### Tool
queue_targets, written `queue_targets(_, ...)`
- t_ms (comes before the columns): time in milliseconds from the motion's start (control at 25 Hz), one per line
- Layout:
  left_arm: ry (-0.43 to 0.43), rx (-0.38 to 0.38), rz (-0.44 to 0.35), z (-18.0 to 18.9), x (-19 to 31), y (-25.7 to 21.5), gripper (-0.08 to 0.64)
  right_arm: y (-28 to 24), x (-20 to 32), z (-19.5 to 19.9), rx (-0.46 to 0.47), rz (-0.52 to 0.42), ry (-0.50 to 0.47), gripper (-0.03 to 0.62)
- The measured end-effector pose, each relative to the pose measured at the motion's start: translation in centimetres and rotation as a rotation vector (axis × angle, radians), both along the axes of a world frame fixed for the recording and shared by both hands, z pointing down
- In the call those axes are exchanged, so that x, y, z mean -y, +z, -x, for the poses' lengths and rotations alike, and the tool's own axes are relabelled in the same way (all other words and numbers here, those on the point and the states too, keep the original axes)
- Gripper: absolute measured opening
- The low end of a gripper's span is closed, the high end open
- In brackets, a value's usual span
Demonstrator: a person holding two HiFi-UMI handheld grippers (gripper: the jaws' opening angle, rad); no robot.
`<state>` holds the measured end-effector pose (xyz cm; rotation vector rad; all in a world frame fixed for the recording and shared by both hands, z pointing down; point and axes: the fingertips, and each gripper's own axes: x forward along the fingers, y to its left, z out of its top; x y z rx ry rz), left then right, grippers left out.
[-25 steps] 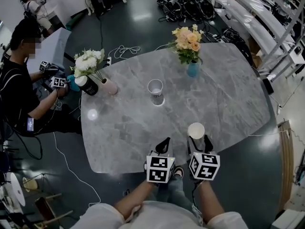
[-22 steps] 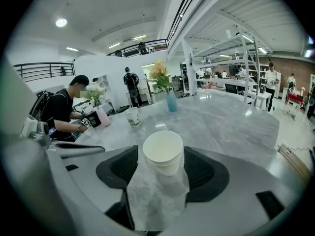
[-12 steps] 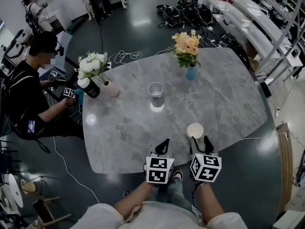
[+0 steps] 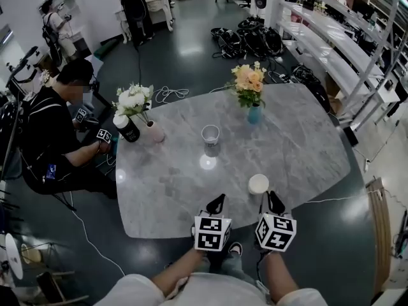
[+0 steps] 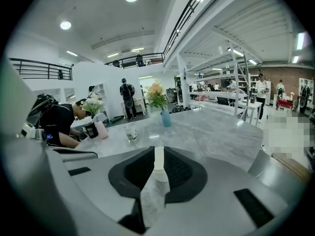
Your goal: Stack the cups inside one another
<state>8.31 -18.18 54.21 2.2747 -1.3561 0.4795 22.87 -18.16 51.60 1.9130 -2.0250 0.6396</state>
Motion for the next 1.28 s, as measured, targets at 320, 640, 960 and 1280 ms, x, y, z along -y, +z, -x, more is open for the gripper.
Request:
queue_targets(320,0.012,-0.011,-0.071,-0.2,-0.1,-3.0,-0.005,-2.2,-0.8,0.2,0.019,-0.03,-0.001,0.02)
queue_targets(640,0.001,-0.044,-0.132,0.0,-0.2,-5.6,-0.005,-4.1,-1.2,1.0,0.018,-0.073,-0.018,0.02)
queue_targets(960,-0.004,-0.041,-0.118,0.5,-1.0,-5.3,-0.005,-3.4,-2.0,1.0,0.042,-0.057,-0.01,0.02)
queue_targets(1280,-0.018,-0.037,-0.117,1.0,-1.0,-5.4,-0.005,-3.2,-1.8,1.5,0.041,-0.048,-0.026,0.02)
